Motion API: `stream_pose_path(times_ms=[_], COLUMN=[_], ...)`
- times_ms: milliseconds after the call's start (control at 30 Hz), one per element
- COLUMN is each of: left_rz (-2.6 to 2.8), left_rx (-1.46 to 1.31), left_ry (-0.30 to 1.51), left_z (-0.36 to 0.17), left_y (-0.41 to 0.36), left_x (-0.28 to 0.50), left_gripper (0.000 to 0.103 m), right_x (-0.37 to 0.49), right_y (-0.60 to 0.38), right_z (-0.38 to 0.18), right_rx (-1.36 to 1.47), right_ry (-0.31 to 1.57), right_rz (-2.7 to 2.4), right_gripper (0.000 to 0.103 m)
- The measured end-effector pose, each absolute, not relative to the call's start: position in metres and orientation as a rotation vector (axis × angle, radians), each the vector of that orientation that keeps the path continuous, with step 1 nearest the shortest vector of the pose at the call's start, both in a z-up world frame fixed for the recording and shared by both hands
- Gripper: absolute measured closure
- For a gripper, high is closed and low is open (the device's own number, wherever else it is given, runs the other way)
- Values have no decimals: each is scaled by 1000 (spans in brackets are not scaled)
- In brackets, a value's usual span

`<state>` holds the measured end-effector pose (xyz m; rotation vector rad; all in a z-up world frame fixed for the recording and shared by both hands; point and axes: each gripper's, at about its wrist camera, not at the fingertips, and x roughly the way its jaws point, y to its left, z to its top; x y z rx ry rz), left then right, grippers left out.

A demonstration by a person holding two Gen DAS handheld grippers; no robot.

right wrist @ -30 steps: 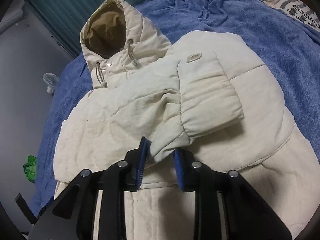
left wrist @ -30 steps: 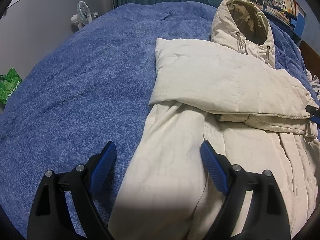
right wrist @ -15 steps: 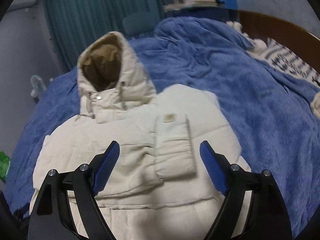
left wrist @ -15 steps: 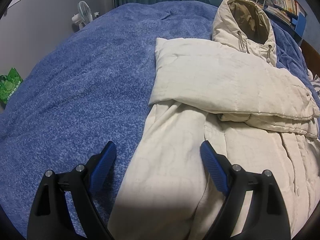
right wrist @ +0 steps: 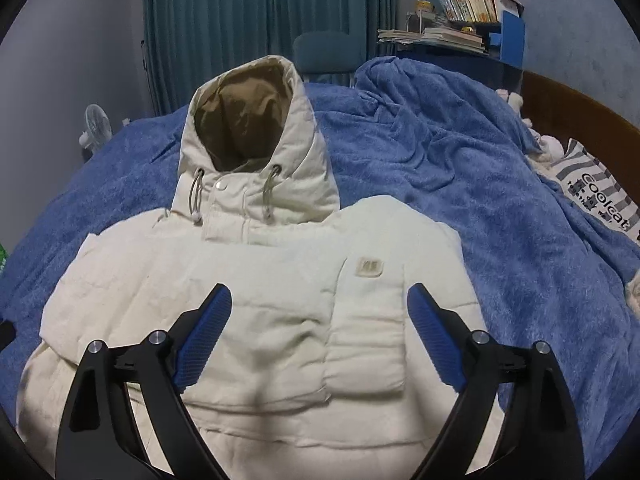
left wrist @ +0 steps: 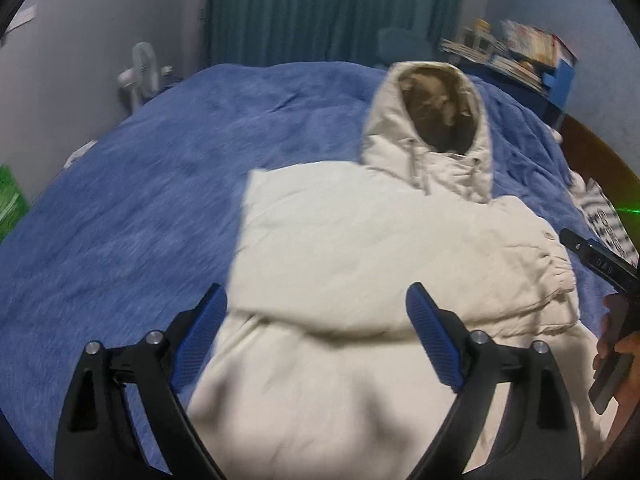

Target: Fold large clothes

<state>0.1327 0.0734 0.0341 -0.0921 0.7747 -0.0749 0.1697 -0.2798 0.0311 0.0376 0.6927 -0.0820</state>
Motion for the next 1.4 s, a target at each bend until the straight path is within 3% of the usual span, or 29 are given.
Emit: stream_pose_path(times_ms=[233, 500, 700, 800, 1033, 1167, 1267, 1333, 1367, 1400], left_rz=[-107, -121, -163, -204, -204, -177, -208, -236, -243, -245], left_rx=[-11, -38, -33, -19, -37, -1, -43, -45, -33, -13], left_ry=[898, 964, 868, 857, 885, 870, 877, 884, 882, 874], left_z=[4, -55, -10, 14, 35, 18, 12, 9, 9, 10], left_y=[44, 63, 54, 37, 28, 30, 38, 40, 41, 40], left_x=[216, 238, 254, 283, 338, 338, 336, 335, 334, 333], left_gripper=[16, 10, 11, 11, 11, 11, 11, 11, 11, 11], right_x=[191, 205, 194, 199, 290, 360, 398, 421, 426, 434], right_y=[-285, -270, -282, -284, -264, -265, -267, -260, -257, -254], right_z=[-1, -46, -22, -15, 48, 48, 45, 48, 49, 49], right_rx=[51, -24, 74, 116, 29, 31, 48, -15, -42, -69], right_ry=[775, 841, 714, 741, 729, 698, 675, 628, 618, 616], right_rz=[-91, -116, -142, -107, 62, -34, -84, -116, -128, -142], right_gripper=[17, 12, 13, 13, 14, 17, 30, 31, 35, 45])
